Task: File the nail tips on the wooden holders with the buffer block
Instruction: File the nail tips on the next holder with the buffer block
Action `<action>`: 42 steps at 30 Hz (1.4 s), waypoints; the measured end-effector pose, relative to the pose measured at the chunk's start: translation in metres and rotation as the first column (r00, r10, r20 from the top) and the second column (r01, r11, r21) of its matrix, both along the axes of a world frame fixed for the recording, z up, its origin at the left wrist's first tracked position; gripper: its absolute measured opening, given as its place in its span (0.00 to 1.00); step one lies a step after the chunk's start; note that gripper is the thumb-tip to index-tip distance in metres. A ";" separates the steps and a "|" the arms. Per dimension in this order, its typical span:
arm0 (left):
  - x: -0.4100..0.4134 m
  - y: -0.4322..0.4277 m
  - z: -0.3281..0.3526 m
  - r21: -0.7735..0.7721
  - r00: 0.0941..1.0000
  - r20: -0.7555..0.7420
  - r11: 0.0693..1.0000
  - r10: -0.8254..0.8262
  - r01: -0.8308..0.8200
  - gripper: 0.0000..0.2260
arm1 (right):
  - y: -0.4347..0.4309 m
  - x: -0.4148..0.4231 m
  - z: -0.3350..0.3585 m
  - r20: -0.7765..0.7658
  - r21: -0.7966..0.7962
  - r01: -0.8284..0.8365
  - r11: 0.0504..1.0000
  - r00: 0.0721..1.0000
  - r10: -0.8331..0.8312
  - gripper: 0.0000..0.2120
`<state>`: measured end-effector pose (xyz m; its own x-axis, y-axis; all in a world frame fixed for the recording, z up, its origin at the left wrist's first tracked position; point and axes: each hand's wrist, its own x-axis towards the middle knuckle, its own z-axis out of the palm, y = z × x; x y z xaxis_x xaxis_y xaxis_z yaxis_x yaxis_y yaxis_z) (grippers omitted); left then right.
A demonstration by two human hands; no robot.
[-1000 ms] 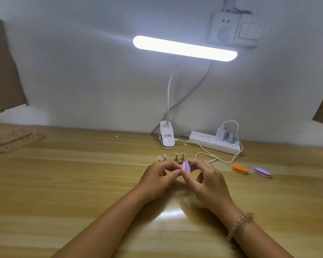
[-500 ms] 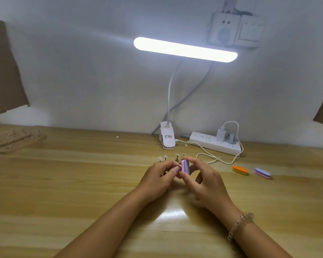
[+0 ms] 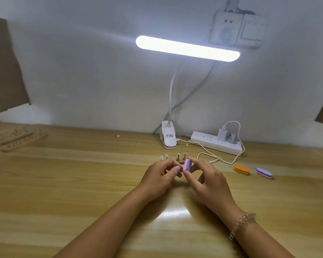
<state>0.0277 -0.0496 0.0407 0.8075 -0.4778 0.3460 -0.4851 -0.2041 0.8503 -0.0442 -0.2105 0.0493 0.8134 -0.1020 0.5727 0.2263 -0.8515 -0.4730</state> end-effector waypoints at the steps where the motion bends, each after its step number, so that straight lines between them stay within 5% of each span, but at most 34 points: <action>1: 0.000 0.000 0.000 0.009 1.000 0.007 1.000 0.000 0.000 0.09 | 0.001 -0.002 0.000 0.010 -0.027 0.012 1.000 1.000 -0.012 0.19; 24: -0.001 0.001 0.003 -0.061 0.998 -0.058 0.998 0.019 -0.022 0.08 | 0.007 -0.004 -0.003 0.013 -0.074 0.026 0.997 1.000 -0.025 0.18; 29: -0.002 -0.001 0.002 -0.006 1.000 -0.021 1.000 0.017 -0.017 0.08 | -0.001 0.001 0.000 0.013 0.066 0.084 0.994 0.996 -0.085 0.18; 33: -0.002 0.000 0.001 0.011 0.999 -0.008 0.999 0.039 -0.038 0.08 | 0.010 -0.004 -0.001 0.012 -0.035 -0.031 0.999 0.999 0.031 0.19; 37: -0.003 0.000 0.001 0.024 0.999 -0.014 0.999 0.029 -0.028 0.06 | 0.002 0.002 -0.002 -0.031 -0.004 0.056 0.998 0.998 -0.057 0.19; 42: -0.003 0.000 0.001 0.083 0.998 0.033 0.996 0.044 -0.046 0.13 | 0.013 -0.006 -0.004 0.017 -0.103 -0.028 0.994 0.999 0.030 0.20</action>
